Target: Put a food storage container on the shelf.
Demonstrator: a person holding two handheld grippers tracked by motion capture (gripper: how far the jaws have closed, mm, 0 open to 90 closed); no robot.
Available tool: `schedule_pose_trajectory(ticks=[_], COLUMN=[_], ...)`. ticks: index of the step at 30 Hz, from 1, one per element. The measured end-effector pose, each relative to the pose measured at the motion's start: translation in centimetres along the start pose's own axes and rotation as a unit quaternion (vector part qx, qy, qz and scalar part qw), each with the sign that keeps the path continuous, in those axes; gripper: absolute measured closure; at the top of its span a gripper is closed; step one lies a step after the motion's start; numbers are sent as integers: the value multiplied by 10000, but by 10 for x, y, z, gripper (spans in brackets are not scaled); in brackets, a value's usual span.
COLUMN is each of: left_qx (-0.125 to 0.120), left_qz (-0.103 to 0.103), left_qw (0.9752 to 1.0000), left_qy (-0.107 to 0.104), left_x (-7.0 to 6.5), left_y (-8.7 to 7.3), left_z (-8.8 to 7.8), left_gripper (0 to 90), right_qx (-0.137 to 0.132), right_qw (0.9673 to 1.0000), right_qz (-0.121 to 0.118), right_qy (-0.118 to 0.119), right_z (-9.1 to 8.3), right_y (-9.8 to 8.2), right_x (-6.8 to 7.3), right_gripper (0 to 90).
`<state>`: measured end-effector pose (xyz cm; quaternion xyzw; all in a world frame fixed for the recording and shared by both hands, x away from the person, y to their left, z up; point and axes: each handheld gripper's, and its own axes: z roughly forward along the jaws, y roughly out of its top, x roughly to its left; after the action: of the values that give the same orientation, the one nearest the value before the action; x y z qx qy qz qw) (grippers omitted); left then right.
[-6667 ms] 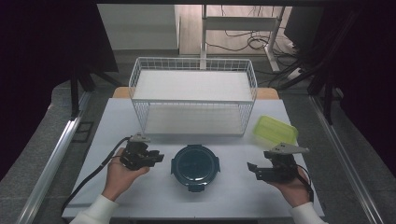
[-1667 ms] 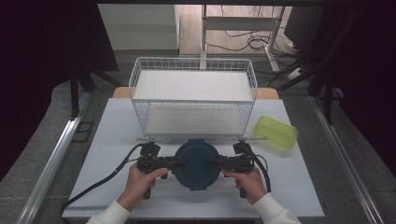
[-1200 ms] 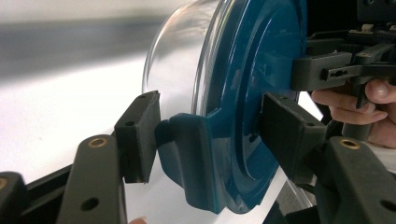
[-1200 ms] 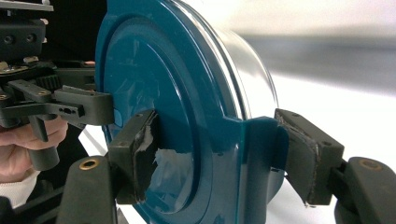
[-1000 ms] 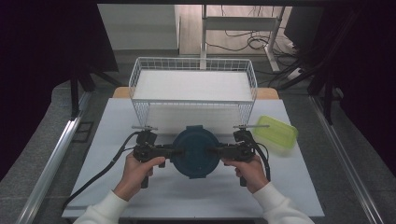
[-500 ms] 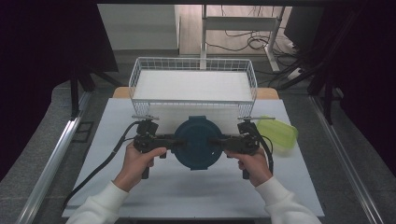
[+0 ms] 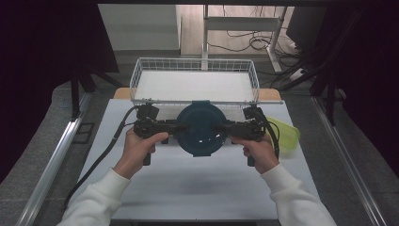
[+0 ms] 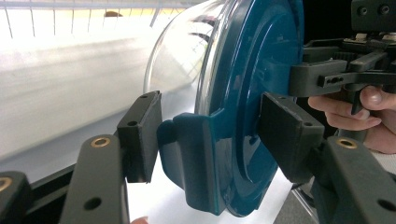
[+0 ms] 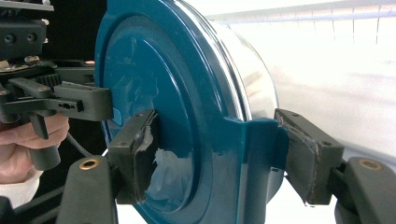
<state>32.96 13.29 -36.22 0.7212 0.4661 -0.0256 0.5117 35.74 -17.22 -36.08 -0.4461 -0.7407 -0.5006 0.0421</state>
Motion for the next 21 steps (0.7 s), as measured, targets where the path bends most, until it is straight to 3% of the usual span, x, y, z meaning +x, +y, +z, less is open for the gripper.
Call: schedule_pose_trajectory(ticks=[12, 21], left_qx=[-94, -198], left_qz=[149, 170], left_qw=[9998, 9996], left_qy=[37, 54], left_x=[-3, -4], left_y=[30, 56], left_z=[-5, -8], left_gripper=[409, 410], right_qx=[-122, -156], right_qw=[9999, 9998], right_qz=[-65, -120], right_qy=[21, 28], right_z=[-4, -9], right_y=[25, 55], right_x=[2, 2], right_gripper=[322, 322])
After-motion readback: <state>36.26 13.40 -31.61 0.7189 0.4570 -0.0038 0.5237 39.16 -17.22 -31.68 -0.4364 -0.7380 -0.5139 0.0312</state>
